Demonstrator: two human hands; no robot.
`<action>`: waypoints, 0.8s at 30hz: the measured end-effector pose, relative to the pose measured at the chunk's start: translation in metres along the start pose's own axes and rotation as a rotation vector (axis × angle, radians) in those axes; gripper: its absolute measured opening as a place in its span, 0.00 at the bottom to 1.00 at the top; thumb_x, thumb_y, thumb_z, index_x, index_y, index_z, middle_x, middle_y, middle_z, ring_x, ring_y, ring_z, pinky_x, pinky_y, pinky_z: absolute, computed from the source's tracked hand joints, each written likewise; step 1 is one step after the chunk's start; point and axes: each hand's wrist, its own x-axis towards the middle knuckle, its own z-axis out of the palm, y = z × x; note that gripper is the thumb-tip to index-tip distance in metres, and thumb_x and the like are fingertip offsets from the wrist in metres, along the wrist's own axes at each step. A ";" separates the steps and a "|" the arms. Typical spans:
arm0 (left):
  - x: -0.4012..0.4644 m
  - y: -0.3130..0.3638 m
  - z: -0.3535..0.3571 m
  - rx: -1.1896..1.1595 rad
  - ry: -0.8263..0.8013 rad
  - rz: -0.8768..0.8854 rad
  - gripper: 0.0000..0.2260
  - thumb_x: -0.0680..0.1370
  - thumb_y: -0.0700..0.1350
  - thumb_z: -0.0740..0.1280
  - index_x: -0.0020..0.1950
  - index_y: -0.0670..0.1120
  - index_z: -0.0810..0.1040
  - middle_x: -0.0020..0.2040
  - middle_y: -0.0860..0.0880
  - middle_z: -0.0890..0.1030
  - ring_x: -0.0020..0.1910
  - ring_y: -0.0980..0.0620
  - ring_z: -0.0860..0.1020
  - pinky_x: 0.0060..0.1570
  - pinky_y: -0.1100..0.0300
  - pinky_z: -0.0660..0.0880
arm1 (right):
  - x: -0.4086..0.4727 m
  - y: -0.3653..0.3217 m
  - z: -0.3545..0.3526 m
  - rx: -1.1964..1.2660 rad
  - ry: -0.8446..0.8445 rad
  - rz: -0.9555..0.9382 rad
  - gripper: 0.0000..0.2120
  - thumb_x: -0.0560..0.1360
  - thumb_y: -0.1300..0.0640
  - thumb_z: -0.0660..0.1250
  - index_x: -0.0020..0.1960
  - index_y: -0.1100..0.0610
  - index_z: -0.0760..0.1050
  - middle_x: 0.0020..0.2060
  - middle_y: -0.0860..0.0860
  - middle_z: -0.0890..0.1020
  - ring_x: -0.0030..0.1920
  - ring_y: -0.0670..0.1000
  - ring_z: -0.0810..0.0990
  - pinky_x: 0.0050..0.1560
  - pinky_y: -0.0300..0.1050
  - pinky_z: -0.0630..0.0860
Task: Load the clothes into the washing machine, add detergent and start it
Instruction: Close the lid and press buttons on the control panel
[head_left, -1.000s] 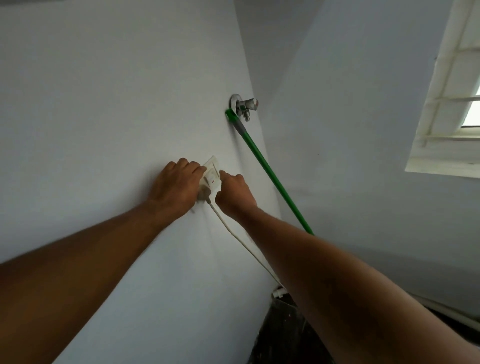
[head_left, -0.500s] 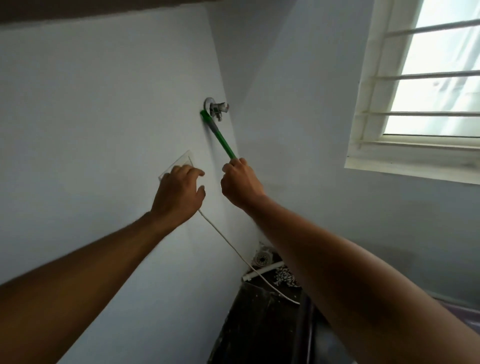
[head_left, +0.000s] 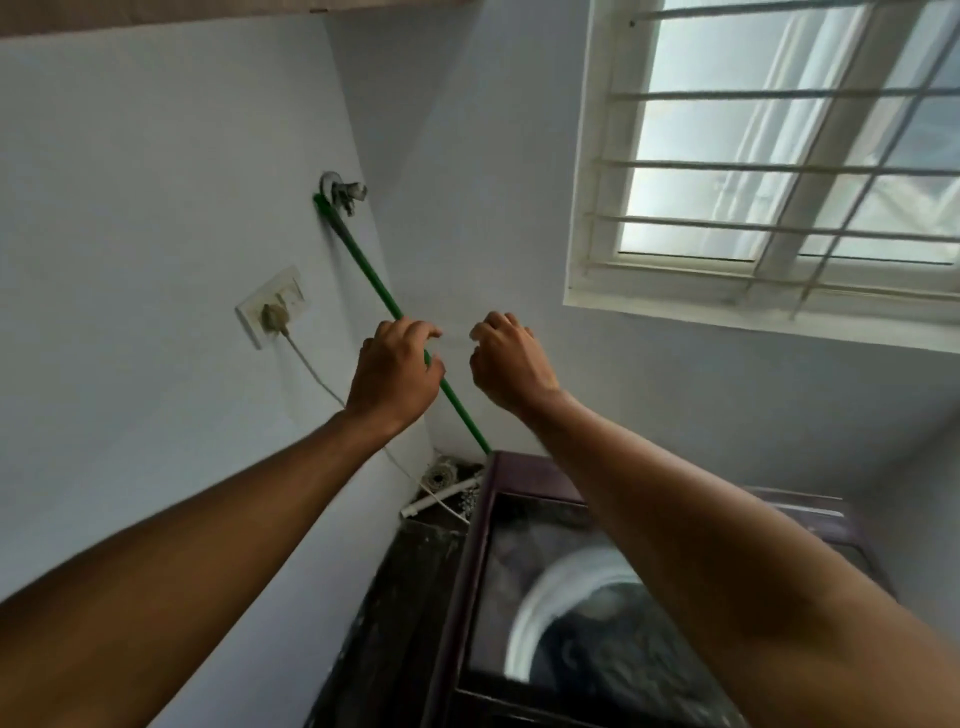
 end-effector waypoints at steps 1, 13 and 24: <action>-0.006 0.012 0.002 -0.027 -0.004 0.012 0.14 0.77 0.45 0.68 0.62 0.47 0.77 0.59 0.46 0.80 0.59 0.44 0.75 0.58 0.48 0.74 | -0.013 0.007 -0.008 -0.027 0.006 0.006 0.13 0.75 0.61 0.61 0.57 0.62 0.79 0.55 0.57 0.79 0.57 0.58 0.76 0.54 0.55 0.76; -0.114 0.149 0.040 -0.287 -0.124 0.009 0.15 0.77 0.45 0.68 0.64 0.47 0.78 0.61 0.46 0.79 0.62 0.46 0.75 0.62 0.50 0.73 | -0.158 0.062 -0.075 -0.100 -0.006 0.176 0.14 0.76 0.61 0.61 0.60 0.61 0.79 0.58 0.57 0.79 0.61 0.58 0.75 0.57 0.53 0.74; -0.227 0.191 0.045 -0.264 -0.197 -0.016 0.13 0.77 0.48 0.67 0.60 0.49 0.79 0.58 0.49 0.78 0.58 0.49 0.74 0.59 0.50 0.74 | -0.276 0.065 -0.087 -0.086 0.021 0.178 0.11 0.77 0.59 0.62 0.53 0.62 0.80 0.51 0.58 0.81 0.55 0.61 0.77 0.52 0.56 0.77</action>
